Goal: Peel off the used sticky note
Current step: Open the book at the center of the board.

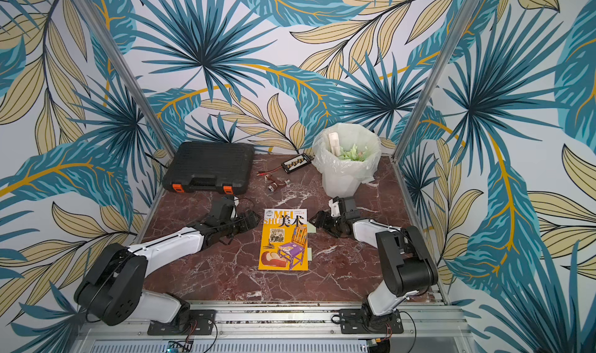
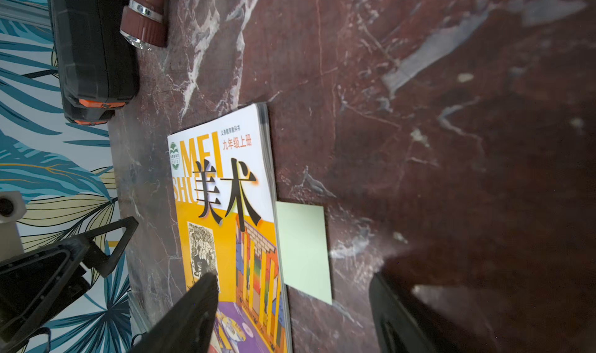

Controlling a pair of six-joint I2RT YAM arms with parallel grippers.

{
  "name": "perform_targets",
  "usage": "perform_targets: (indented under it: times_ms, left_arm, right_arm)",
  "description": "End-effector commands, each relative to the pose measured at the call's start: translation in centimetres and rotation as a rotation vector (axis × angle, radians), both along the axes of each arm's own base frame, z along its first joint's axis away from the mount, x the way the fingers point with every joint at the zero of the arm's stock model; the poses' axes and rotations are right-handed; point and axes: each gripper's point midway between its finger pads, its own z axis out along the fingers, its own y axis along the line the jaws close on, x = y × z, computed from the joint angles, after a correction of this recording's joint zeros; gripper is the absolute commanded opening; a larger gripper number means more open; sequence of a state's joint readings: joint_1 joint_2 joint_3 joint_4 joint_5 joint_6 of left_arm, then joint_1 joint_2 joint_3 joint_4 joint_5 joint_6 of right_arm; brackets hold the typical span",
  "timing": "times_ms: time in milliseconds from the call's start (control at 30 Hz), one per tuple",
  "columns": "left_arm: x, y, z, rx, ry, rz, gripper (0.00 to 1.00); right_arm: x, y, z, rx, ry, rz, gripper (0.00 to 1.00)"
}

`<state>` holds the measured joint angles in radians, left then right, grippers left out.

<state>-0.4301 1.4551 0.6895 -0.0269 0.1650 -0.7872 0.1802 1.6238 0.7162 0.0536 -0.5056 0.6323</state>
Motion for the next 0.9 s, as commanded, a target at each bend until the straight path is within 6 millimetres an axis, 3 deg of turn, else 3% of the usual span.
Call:
perform_targets:
  times_ms: [0,233,600,867]
  left_arm:
    - [0.4,-0.4,-0.3,-0.008,-0.018,0.009,1.0]
    - [0.8,-0.8,0.0,-0.007,-0.02,0.001,1.0]
    - [0.5,-1.0,-1.3,-0.009,0.01,-0.001,1.0]
    - [0.5,-1.1,-1.2,-0.007,0.013,-0.003,1.0]
  right_arm:
    - [-1.5,0.4,-1.9,-0.008,0.086,0.026,0.75]
    - [-1.6,1.8,-2.5,0.074,0.116,0.048,0.68]
    - [-1.2,3.3,-2.2,0.183,0.116,0.07,0.61]
    - [-1.1,2.8,-2.3,0.143,0.117,0.056,0.42]
